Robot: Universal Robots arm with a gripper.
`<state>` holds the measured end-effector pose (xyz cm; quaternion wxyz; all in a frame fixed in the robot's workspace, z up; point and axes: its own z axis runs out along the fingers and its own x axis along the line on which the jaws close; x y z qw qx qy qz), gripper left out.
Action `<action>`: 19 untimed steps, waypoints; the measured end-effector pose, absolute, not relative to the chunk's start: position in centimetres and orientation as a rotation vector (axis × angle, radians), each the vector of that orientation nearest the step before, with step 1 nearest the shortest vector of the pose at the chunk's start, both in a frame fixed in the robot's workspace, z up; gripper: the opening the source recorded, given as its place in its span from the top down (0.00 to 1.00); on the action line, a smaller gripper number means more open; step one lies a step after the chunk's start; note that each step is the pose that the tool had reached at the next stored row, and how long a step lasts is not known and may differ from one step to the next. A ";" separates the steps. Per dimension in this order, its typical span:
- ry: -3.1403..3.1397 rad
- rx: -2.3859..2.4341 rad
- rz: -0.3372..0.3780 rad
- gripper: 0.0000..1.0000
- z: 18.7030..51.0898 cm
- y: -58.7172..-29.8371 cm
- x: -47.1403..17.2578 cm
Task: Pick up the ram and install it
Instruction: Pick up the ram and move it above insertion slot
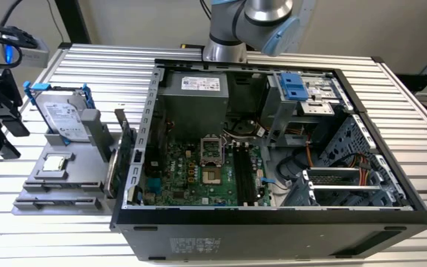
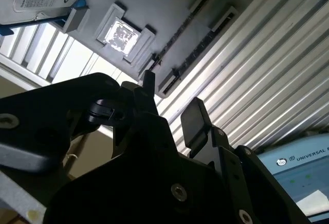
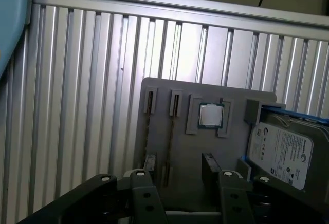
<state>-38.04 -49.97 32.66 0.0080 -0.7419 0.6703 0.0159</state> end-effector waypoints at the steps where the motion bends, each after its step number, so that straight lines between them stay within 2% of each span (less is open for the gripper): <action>1: 2.095 -2.319 0.049 0.00 32.6 -50.0 -38.0; 19: 2.095 -2.319 0.049 0.00 30.8 -50.0 -38.0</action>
